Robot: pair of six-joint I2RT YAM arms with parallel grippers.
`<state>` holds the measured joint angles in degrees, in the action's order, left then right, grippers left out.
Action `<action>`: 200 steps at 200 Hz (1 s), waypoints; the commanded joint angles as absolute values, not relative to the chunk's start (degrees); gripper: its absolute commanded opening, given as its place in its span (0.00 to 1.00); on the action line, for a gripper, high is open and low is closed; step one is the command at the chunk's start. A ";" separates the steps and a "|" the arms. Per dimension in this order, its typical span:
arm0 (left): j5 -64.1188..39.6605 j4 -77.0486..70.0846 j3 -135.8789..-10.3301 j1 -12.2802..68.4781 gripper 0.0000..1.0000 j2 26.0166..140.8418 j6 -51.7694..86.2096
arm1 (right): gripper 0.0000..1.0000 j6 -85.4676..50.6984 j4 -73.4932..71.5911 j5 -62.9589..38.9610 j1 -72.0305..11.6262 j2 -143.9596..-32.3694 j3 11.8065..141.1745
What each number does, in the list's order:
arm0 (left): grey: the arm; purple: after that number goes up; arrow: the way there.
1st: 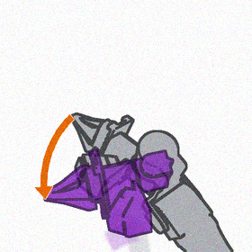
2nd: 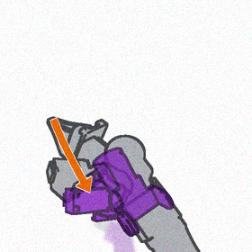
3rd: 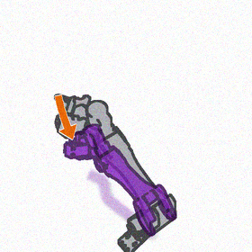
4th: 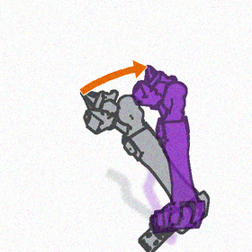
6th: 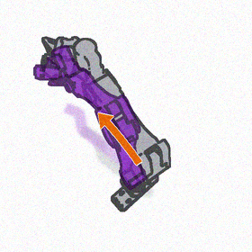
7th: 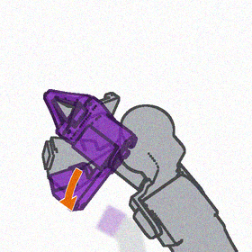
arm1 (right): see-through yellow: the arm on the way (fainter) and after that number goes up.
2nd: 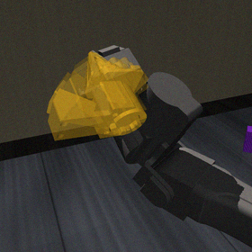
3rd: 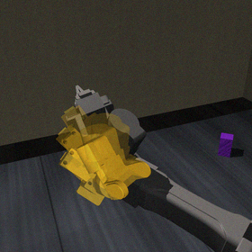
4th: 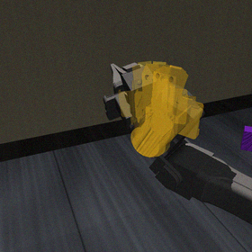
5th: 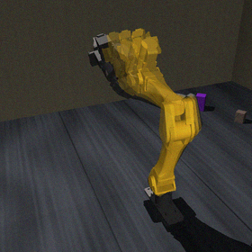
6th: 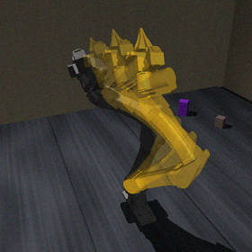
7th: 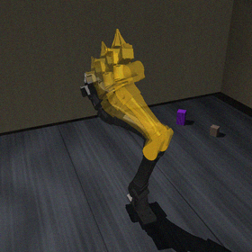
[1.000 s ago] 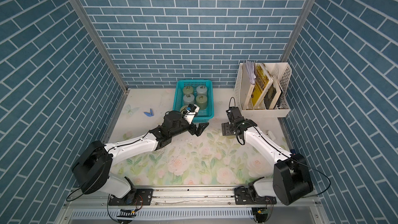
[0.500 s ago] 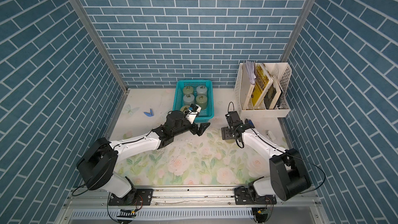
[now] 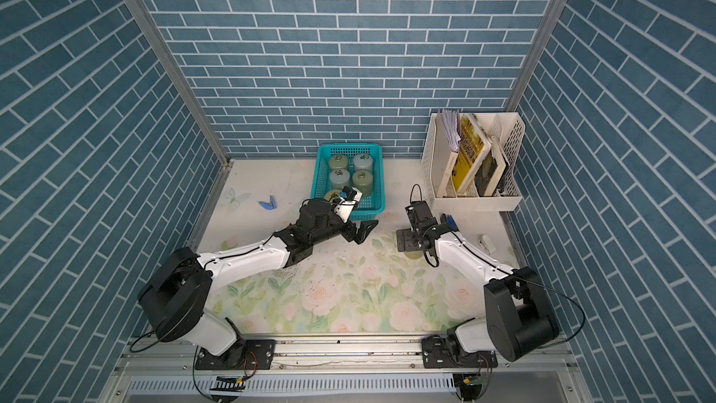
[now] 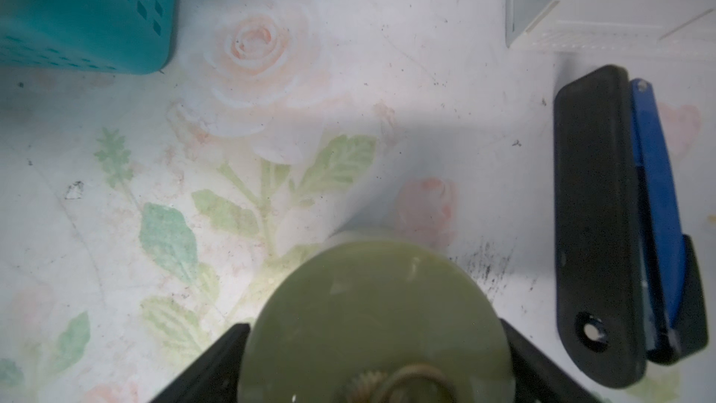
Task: Take the tea canister out of the basket
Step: Place the tea canister at the center of the board, then pick up the tea canister from the basket.
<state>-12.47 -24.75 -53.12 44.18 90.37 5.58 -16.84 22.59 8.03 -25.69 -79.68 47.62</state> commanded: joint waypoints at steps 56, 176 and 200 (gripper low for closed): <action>-9.79 -25.05 -54.18 44.47 1.00 88.21 6.06 | 1.00 -17.56 23.56 9.68 -25.47 -78.84 51.84; -1.79 -10.70 -55.66 28.42 1.00 78.66 8.88 | 0.99 -14.24 22.92 3.88 -34.43 -95.50 80.16; -2.90 -7.02 -54.24 23.78 1.00 76.51 8.67 | 0.98 -13.98 24.65 2.18 -37.58 -105.08 89.92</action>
